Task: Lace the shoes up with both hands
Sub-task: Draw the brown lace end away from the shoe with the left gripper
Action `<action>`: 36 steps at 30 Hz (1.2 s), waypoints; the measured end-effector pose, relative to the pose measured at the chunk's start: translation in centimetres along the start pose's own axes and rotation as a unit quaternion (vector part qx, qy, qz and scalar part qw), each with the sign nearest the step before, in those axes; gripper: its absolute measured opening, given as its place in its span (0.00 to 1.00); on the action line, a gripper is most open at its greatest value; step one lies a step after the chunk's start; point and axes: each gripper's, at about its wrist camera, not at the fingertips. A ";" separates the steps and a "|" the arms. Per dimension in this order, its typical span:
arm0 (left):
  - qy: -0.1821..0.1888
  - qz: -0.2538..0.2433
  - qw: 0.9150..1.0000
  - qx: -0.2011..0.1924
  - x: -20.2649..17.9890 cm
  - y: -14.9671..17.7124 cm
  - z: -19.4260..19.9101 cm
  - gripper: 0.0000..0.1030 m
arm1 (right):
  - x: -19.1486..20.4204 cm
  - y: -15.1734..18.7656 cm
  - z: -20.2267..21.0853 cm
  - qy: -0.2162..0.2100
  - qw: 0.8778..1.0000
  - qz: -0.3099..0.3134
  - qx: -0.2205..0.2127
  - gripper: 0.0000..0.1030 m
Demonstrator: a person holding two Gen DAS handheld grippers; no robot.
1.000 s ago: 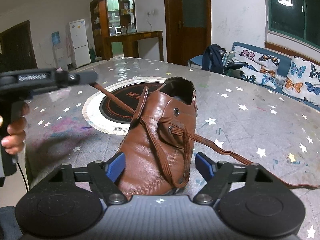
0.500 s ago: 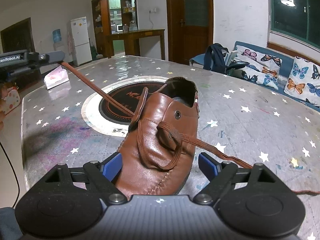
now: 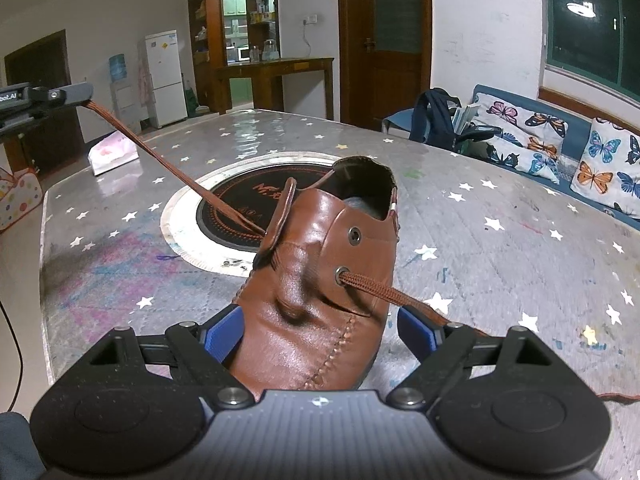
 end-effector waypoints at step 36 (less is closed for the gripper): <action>-0.079 -0.046 0.992 -0.081 0.1 -2.5 2.4 0.03 | -1.8 -0.3 -1.2 0.040 0.999 -0.020 -0.021 0.83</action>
Point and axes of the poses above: each gripper's, at about its wrist camera, not at the fingertips, and z roughly against the way its jaws point, x to its left, y to its underside, and after that the axes turned 10 degrees about z, right-handed
